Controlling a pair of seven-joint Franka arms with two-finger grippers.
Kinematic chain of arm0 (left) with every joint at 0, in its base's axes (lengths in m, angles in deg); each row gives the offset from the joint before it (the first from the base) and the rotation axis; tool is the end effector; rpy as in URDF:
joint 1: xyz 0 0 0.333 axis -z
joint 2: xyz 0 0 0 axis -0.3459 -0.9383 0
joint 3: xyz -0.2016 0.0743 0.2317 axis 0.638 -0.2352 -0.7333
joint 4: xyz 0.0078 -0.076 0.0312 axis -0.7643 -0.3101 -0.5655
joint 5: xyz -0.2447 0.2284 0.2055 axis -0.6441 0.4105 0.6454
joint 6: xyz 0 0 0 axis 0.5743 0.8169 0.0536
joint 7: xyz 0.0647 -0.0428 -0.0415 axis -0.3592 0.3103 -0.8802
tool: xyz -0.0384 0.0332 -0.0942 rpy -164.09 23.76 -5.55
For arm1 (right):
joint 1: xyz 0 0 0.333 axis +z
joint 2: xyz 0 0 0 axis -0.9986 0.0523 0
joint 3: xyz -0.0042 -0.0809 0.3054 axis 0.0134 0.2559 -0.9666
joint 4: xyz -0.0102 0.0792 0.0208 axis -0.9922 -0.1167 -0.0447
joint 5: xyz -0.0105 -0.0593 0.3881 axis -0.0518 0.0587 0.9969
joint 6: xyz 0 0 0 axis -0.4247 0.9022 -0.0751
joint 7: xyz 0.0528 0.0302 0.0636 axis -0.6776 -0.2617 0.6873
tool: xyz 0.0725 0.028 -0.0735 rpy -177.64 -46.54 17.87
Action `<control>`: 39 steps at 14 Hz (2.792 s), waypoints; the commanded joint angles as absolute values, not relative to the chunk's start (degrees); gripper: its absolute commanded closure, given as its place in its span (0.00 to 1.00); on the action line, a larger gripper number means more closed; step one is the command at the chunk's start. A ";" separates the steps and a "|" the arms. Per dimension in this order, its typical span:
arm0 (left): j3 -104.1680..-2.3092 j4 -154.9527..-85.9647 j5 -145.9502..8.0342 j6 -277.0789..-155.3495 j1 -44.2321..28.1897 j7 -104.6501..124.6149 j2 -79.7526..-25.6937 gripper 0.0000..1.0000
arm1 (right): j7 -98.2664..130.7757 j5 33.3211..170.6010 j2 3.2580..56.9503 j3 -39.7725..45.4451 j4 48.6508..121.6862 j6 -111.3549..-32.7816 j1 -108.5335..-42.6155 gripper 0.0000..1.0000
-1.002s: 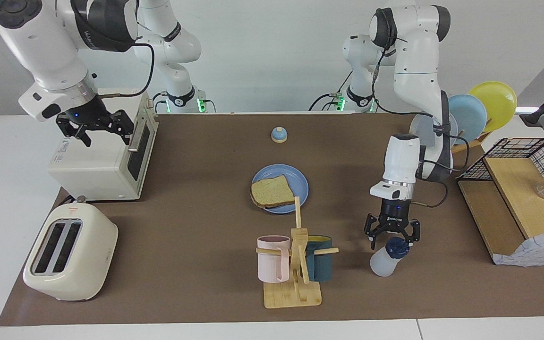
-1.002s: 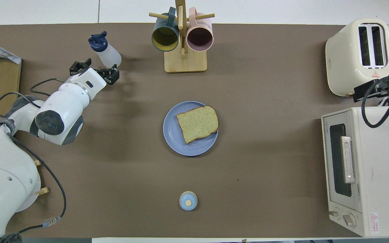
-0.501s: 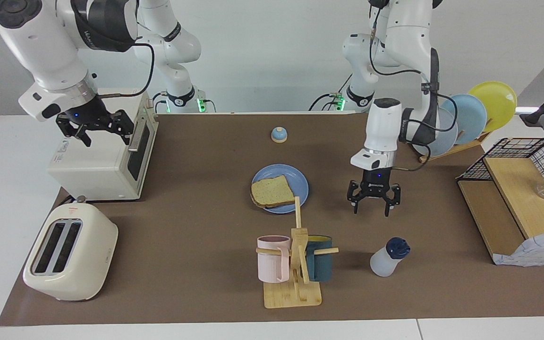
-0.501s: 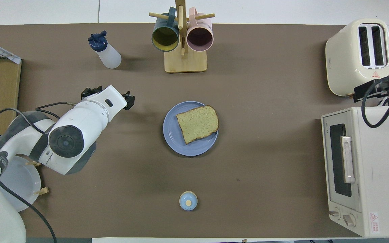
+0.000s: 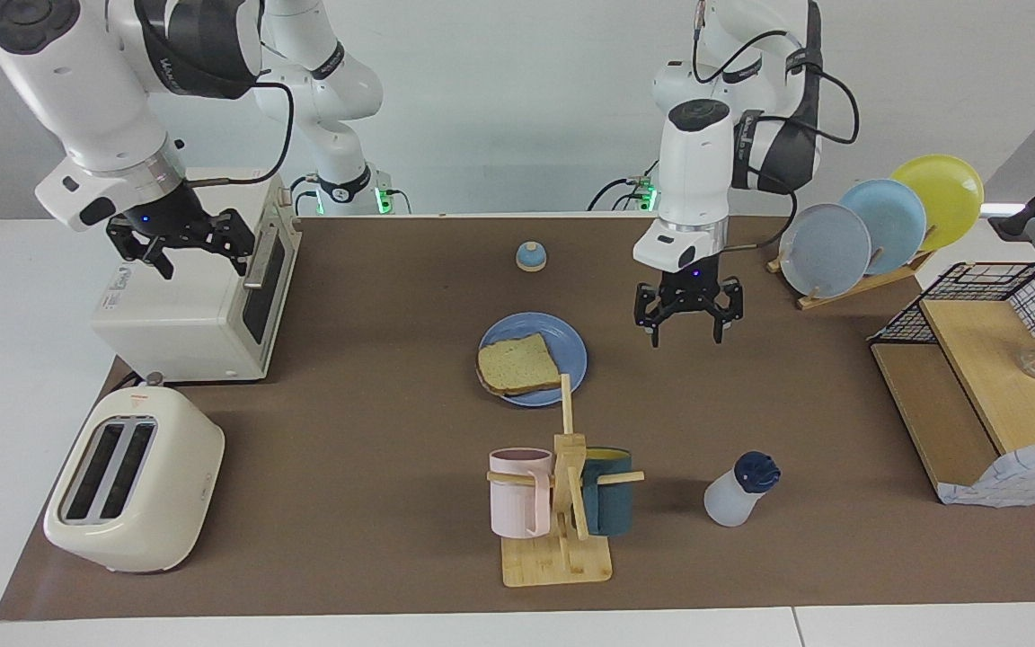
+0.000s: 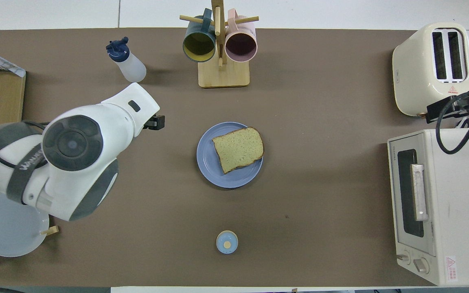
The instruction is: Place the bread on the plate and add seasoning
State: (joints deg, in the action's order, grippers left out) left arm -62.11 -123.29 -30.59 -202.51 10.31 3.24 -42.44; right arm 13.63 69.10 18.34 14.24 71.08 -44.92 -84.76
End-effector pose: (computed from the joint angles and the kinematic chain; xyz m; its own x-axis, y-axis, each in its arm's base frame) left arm 0.5286 -0.2335 0.5011 0.9477 -0.1628 0.2745 -0.1355 -0.9840 -0.1157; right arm 0.5714 -0.0226 0.5955 0.9968 0.0608 -0.0525 0.0629 -0.9972 0.0393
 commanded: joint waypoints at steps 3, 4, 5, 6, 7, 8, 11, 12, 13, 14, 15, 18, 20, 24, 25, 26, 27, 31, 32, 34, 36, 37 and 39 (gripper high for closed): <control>-63.82 -105.23 -39.87 -178.06 1.93 23.46 -42.40 0.00 | 13.18 69.35 18.10 13.90 71.15 -44.21 -85.24 0.00; -64.00 -105.13 -39.87 -175.94 -0.09 26.71 -40.92 0.00 | 13.18 69.35 18.10 13.90 71.15 -44.21 -85.24 0.00; -64.17 -105.65 -40.30 -175.22 -2.03 28.92 -39.43 0.00 | 13.18 69.35 18.10 13.90 71.15 -44.21 -85.24 0.00; -64.35 -106.00 -40.48 -174.78 -3.09 29.20 -38.19 0.00 | 13.18 69.35 18.10 13.90 71.15 -44.21 -85.24 0.00; -64.18 -106.44 -40.39 -174.25 -3.45 28.86 -36.79 0.00 | 13.18 69.35 18.10 13.90 71.15 -44.21 -85.24 0.00; -64.09 -106.53 -40.31 -173.99 -3.62 28.85 -36.51 0.00 | 13.18 69.35 18.10 13.90 71.15 -44.21 -85.24 0.00; -64.00 -106.71 -39.87 -174.07 -3.71 28.94 -35.11 0.00 | 13.18 69.35 18.10 13.90 71.15 -44.21 -85.24 0.00; -64.09 -107.32 -39.95 -173.98 -3.98 28.85 -34.15 0.00 | 13.18 69.35 18.10 13.90 71.15 -44.21 -85.24 0.00; -64.09 -107.06 -39.95 -174.24 -5.46 28.85 -34.05 0.00 | 13.18 69.35 18.10 13.90 71.15 -44.21 -85.24 0.00; -63.83 -106.97 -39.95 -174.59 -6.26 28.68 -33.88 0.00 | 13.18 69.35 18.10 13.90 71.15 -44.21 -85.24 0.00; -64.00 -106.97 -40.04 -174.60 -6.44 28.68 -33.87 0.00 | 13.18 69.35 18.10 13.90 71.15 -44.21 -85.24 0.00; -62.87 -105.75 -39.95 -173.46 -9.84 28.50 -34.14 0.00 | 13.18 69.35 18.10 13.90 71.15 -44.21 -85.24 0.00; -57.61 -102.00 -40.66 -167.87 -16.96 28.68 -35.97 0.00 | 13.18 69.35 18.10 13.90 71.15 -44.21 -85.24 0.00; -57.85 -97.04 -45.31 -160.71 -17.69 28.85 -39.58 0.00 | 13.18 69.35 18.10 13.90 71.15 -44.21 -85.24 0.00; -57.76 -99.04 -46.19 -161.49 -17.34 28.94 -39.41 0.00 | 13.18 69.35 18.10 13.90 71.15 -44.21 -85.24 0.00; -57.76 -102.80 -46.72 -164.03 -16.99 28.85 -38.45 0.00 | 13.18 69.35 18.10 13.90 71.15 -44.21 -85.24 0.00; -57.24 -107.11 -46.72 -167.18 -16.81 28.77 -36.44 0.00 | 13.18 69.35 18.10 13.90 71.15 -44.21 -85.24 0.00; -57.15 -109.01 -45.93 -169.15 -16.63 30.17 -36.50 0.00 | 13.18 69.35 18.10 13.90 71.15 -44.21 -85.24 0.00; -56.88 -106.65 -44.54 -168.54 -16.63 30.26 -38.25 0.00 | 13.18 69.35 18.10 13.90 71.15 -44.21 -85.24 0.00; -56.10 -102.16 -43.47 -167.04 -16.20 30.17 -40.28 0.00 | 13.18 69.35 18.10 13.90 71.15 -44.21 -85.24 0.00; -56.00 -102.84 -43.47 -166.95 -15.58 30.00 -40.12 0.00 | 13.18 69.35 18.10 13.90 71.15 -44.21 -85.24 0.00; -56.00 -103.80 -43.47 -167.13 -15.49 30.00 -39.94 0.00 | 13.18 69.35 18.10 13.90 71.15 -44.21 -85.24 0.00; -56.18 -103.81 -43.47 -167.04 -15.32 30.00 -39.94 0.00 | 13.18 69.35 18.10 13.90 71.15 -44.21 -85.24 0.00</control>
